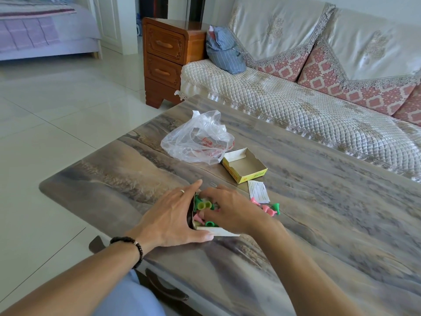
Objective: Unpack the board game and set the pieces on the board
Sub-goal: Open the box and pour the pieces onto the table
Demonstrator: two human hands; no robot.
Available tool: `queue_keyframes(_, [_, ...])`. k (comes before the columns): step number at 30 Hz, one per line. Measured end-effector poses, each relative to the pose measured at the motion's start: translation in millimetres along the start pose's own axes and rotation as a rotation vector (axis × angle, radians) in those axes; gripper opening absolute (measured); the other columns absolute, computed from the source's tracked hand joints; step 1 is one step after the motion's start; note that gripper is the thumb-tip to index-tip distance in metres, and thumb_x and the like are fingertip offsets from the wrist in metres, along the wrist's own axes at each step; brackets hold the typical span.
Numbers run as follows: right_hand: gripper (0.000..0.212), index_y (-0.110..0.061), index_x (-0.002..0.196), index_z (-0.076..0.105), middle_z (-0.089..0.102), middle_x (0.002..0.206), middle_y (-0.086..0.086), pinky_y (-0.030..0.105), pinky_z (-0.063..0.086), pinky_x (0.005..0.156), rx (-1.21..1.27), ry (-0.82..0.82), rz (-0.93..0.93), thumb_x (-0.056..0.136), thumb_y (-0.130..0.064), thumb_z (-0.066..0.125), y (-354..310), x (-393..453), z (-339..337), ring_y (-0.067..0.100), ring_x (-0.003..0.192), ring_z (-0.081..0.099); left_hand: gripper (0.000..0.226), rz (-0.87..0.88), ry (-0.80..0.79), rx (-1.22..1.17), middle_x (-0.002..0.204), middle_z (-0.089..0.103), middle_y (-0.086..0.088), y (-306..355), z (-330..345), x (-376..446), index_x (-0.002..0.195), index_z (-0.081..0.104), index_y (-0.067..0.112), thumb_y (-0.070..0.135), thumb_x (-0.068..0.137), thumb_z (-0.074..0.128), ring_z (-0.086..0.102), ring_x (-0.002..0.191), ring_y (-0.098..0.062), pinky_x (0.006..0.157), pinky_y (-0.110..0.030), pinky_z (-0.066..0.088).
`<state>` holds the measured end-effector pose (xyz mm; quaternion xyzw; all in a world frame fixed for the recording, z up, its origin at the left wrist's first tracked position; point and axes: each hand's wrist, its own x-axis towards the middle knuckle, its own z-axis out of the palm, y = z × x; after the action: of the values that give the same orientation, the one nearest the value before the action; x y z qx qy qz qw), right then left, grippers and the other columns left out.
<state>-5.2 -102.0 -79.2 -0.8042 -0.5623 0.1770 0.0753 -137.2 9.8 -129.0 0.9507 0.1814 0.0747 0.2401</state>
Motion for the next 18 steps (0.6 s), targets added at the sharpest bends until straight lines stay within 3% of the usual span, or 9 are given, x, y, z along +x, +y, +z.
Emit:
queue_keyframes(4, [0.029, -0.027, 0.114, 0.053, 0.055, 0.11, 0.0, 0.043, 0.05, 0.085, -0.052, -0.022, -0.021, 0.087, -0.038, 0.058, 0.3, 1.6, -4.3, 0.021, 0.099, 0.054, 0.124, -0.01, -0.012, 0.01, 0.151, 0.036, 0.002, -0.5, 0.3, 0.0, 0.152, -0.002, 0.033, 0.085, 0.058, 0.059, 0.033, 0.137, -0.017, 0.108, -0.032, 0.032])
queue_keyframes(11, [0.032, -0.02, 0.124, 0.052, 0.054, 0.116, 0.004, 0.034, 0.042, 0.083, -0.062, -0.105, -0.015, 0.093, -0.027, 0.053, -4.7, 9.7, -7.7, 0.023, 0.106, 0.051, 0.122, 0.009, -0.003, 0.029, 0.15, 0.037, 0.003, -1.7, 0.8, 0.6, 0.153, 0.002, 0.031, 0.086, 0.059, 0.058, 0.031, 0.136, -0.014, 0.109, -0.03, 0.029])
queue_keyframes(15, [0.013, -0.026, 0.102, 0.06, 0.06, 0.102, -0.005, 0.021, 0.042, 0.06, 0.058, -0.084, 0.025, 0.09, -0.021, 0.058, 5.3, 8.0, -12.5, 0.011, 0.08, 0.062, 0.119, 0.006, -0.003, 0.025, 0.151, 0.035, 0.002, 0.7, -0.8, 0.2, 0.152, 0.008, 0.031, 0.085, 0.059, 0.059, 0.029, 0.138, -0.014, 0.111, -0.032, 0.029])
queue_keyframes(18, [0.008, -0.027, 0.087, 0.062, 0.063, 0.091, -0.01, 0.017, 0.041, 0.054, 0.11, -0.032, 0.052, 0.088, -0.019, 0.06, 9.8, 8.4, -9.8, 0.006, 0.072, 0.063, 0.116, 0.007, -0.006, 0.031, 0.152, 0.033, 0.002, 2.2, -1.6, 0.0, 0.151, 0.011, 0.03, 0.084, 0.06, 0.059, 0.028, 0.139, -0.014, 0.111, -0.032, 0.029])
